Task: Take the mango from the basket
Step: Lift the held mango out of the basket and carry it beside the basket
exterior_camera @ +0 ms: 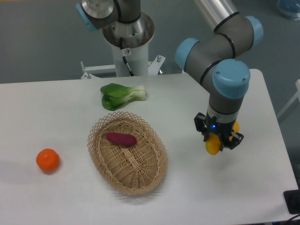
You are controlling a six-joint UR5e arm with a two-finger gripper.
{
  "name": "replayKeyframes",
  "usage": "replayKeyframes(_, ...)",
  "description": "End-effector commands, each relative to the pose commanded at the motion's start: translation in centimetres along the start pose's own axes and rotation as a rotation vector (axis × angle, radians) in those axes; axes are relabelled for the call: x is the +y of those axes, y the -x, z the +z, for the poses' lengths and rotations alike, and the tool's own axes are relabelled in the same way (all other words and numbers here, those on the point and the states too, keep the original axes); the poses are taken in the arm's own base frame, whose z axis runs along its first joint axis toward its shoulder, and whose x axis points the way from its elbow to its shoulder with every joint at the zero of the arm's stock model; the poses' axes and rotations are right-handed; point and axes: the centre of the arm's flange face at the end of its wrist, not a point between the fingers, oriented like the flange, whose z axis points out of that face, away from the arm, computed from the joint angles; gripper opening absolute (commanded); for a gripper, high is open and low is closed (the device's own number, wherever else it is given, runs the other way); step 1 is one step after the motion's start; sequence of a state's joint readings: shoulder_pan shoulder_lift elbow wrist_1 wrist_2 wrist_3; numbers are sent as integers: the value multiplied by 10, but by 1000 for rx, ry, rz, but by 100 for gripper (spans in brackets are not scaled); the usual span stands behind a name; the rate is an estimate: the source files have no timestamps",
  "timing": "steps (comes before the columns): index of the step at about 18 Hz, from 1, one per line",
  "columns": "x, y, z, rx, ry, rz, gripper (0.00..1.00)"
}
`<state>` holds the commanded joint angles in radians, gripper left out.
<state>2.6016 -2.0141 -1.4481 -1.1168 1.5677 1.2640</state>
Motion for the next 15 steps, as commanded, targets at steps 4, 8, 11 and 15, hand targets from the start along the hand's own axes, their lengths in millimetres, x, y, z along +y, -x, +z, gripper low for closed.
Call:
replayKeyframes(4,3,2,2,0,10,-3,34)
replayKeyframes(8,4,3,5,-3,30,-3,34)
replayKeyframes(11,5,3,7,0,31,-4,34)
replayKeyframes(15,6,2,8,1,32,-4,34)
